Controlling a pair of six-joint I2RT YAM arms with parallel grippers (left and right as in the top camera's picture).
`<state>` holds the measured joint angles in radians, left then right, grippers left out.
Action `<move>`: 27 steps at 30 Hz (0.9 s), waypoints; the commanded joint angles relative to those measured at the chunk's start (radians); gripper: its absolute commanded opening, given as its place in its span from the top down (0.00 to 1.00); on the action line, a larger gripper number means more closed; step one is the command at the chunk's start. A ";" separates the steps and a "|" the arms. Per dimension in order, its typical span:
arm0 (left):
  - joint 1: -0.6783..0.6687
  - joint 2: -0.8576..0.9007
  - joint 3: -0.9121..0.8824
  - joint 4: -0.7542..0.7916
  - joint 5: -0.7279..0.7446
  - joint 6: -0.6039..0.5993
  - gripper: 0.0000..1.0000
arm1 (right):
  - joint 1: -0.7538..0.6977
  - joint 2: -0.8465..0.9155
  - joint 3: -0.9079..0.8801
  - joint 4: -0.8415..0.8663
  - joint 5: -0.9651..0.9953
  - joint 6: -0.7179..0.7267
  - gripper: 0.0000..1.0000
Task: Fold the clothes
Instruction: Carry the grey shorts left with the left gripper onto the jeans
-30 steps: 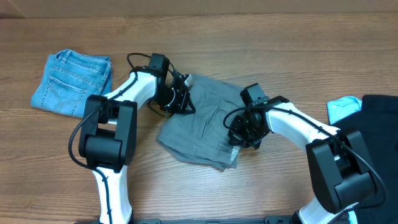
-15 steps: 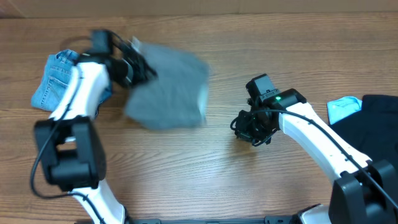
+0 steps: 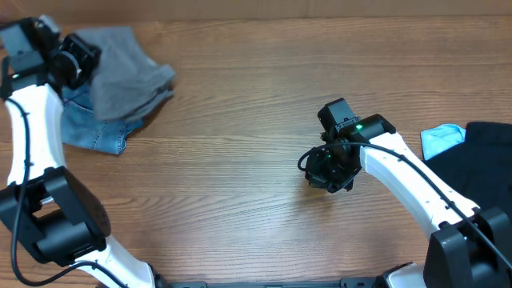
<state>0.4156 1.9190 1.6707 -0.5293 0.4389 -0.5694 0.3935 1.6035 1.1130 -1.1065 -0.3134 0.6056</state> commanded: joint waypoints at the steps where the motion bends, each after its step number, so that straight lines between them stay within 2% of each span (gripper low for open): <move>1: 0.061 -0.023 0.018 -0.065 -0.103 0.073 0.96 | 0.004 -0.014 0.014 -0.002 0.006 -0.004 0.93; 5: 0.117 -0.023 0.018 -0.110 -0.188 0.153 0.96 | 0.004 -0.014 0.014 -0.010 0.006 -0.004 0.93; 7: 0.138 -0.023 0.018 -0.124 -0.188 0.174 0.90 | 0.004 -0.014 0.014 -0.014 0.006 -0.004 0.93; 8: 0.142 -0.023 0.018 -0.137 -0.187 0.174 0.83 | 0.004 -0.014 0.014 -0.014 0.006 -0.004 0.93; 11: 0.147 -0.023 0.018 -0.197 -0.189 0.210 0.48 | 0.004 -0.014 0.014 -0.017 0.006 -0.004 0.93; 12: 0.147 -0.023 0.018 -0.217 -0.188 0.230 0.41 | 0.004 -0.014 0.014 -0.019 0.006 -0.004 0.93; 14: 0.150 -0.026 0.024 -0.280 -0.188 0.259 0.45 | 0.004 -0.014 0.014 -0.026 0.006 -0.005 0.93; 15: 0.163 -0.042 0.038 -0.358 -0.180 0.259 0.46 | 0.004 -0.014 0.014 -0.031 0.006 -0.005 0.93; 19: 0.190 -0.134 0.054 -0.436 -0.180 0.287 0.50 | 0.004 -0.014 0.014 -0.032 0.007 -0.008 0.93; 22: 0.190 -0.235 0.055 -0.438 -0.180 0.335 0.73 | 0.004 -0.014 0.014 -0.028 0.007 -0.008 0.92; 23: 0.177 -0.263 0.055 -0.430 -0.185 0.357 0.85 | 0.004 -0.014 0.014 -0.022 0.007 -0.008 0.92; 27: 0.119 -0.248 0.047 -0.355 -0.186 0.444 0.93 | 0.004 -0.014 0.014 -0.006 0.006 -0.008 0.92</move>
<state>0.5873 1.6688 1.6989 -0.9218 0.2554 -0.2321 0.3935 1.6035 1.1130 -1.1191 -0.3134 0.6018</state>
